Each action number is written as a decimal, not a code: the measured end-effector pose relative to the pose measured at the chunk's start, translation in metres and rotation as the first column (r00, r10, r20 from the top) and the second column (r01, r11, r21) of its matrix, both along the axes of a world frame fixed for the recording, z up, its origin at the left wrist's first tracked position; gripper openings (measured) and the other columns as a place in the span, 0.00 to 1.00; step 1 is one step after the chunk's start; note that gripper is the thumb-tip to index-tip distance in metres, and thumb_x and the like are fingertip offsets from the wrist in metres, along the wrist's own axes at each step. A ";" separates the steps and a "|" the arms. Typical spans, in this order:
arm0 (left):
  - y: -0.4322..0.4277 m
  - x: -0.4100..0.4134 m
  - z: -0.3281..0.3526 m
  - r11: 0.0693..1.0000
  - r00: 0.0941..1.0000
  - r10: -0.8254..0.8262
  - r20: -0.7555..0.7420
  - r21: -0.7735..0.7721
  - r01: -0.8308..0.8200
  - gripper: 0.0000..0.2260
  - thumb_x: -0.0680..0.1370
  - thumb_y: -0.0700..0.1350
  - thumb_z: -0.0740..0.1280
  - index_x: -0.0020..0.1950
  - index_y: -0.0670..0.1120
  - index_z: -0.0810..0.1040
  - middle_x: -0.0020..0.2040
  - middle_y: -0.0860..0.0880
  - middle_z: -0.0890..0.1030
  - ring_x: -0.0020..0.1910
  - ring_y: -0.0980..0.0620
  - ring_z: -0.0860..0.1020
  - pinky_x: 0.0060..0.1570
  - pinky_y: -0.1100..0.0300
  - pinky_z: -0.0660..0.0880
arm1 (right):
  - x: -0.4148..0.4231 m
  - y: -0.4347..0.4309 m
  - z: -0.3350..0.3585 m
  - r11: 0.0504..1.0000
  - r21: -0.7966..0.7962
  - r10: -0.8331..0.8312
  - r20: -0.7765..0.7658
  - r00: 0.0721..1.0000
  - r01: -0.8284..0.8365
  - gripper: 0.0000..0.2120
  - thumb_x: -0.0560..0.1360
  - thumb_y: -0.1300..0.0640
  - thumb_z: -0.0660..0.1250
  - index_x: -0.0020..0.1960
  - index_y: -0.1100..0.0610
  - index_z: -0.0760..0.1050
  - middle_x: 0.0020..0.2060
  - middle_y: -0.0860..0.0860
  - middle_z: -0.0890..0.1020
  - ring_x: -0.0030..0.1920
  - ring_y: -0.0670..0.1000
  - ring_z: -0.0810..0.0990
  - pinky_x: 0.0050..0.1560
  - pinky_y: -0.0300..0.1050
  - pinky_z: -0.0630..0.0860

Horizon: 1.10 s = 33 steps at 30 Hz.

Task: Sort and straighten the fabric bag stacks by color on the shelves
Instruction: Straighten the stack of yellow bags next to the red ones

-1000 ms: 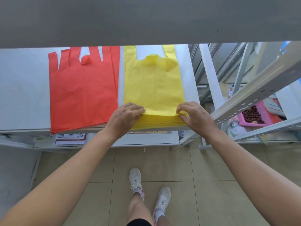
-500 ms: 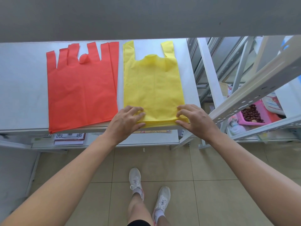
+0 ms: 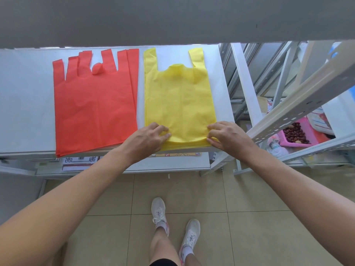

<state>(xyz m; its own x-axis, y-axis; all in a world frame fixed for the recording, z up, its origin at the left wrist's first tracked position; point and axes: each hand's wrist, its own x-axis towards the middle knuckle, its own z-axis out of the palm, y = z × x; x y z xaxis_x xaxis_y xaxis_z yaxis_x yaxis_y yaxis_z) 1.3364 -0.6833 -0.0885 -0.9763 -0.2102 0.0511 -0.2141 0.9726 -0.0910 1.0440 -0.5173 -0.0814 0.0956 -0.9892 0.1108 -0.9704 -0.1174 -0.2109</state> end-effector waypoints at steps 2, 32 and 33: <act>0.003 -0.002 0.003 0.999 0.999 0.036 0.005 0.040 -0.036 0.16 0.78 0.44 0.69 0.66 0.44 0.80 0.63 0.42 0.80 0.55 0.42 0.79 0.53 0.46 0.81 | -0.001 -0.001 -0.002 1.000 0.001 0.007 -0.027 1.000 -0.007 0.08 0.79 0.57 0.67 0.44 0.58 0.82 0.49 0.55 0.86 0.49 0.60 0.84 0.47 0.57 0.81; 0.039 -0.004 -0.013 0.976 0.961 0.216 -0.173 0.045 -0.211 0.20 0.86 0.55 0.60 0.71 0.45 0.78 0.70 0.45 0.78 0.65 0.43 0.77 0.56 0.47 0.74 | 0.010 0.014 0.012 0.977 -0.050 -0.196 0.175 0.965 0.208 0.02 0.76 0.61 0.72 0.46 0.55 0.81 0.52 0.49 0.86 0.52 0.55 0.84 0.49 0.55 0.81; 0.041 -0.007 -0.012 0.975 0.959 0.221 -0.176 0.056 -0.215 0.21 0.85 0.57 0.61 0.72 0.45 0.77 0.70 0.45 0.78 0.65 0.43 0.76 0.57 0.47 0.74 | 0.012 0.013 0.014 0.973 -0.057 -0.209 0.191 0.959 0.224 0.02 0.76 0.61 0.72 0.47 0.55 0.81 0.52 0.49 0.86 0.53 0.55 0.84 0.50 0.54 0.81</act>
